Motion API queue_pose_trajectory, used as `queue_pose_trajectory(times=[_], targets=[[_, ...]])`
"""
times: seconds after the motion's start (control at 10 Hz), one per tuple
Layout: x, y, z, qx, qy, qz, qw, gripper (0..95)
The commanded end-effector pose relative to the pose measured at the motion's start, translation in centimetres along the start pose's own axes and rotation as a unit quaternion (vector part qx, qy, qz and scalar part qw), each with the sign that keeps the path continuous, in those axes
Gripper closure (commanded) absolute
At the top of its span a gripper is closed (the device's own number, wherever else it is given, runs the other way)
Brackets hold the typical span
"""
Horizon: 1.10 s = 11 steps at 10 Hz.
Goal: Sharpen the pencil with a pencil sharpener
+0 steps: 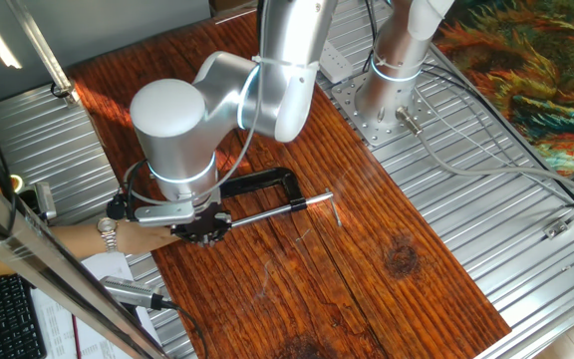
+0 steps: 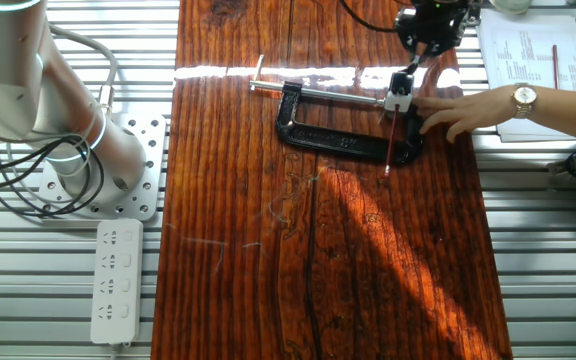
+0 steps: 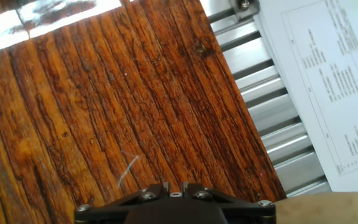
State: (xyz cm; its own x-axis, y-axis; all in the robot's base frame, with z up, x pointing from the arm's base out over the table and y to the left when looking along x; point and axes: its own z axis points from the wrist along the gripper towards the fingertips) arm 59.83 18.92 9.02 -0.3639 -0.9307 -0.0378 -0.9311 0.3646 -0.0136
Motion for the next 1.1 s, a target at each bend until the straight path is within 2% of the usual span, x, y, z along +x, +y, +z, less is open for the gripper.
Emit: queue_pose_trajectory(times=[0.1, 0.3, 0.6, 0.8, 1.1], targets=[[-0.1, 0.6, -0.1, 0.0, -0.005, 0.007, 1.0, 95.0], [-0.6, 1.1, -0.7, -0.002, 0.006, 0.015, 0.9999, 95.0], [0.9, 2.7, 0.4, 0.005, -0.002, 0.024, 0.9997, 95.0], [0.8, 3.1, 0.5, 0.002, -0.003, 0.025, 0.9997, 95.0], [0.8, 3.5, 0.9, 0.008, 0.0, 0.023, 0.9997, 95.0]])
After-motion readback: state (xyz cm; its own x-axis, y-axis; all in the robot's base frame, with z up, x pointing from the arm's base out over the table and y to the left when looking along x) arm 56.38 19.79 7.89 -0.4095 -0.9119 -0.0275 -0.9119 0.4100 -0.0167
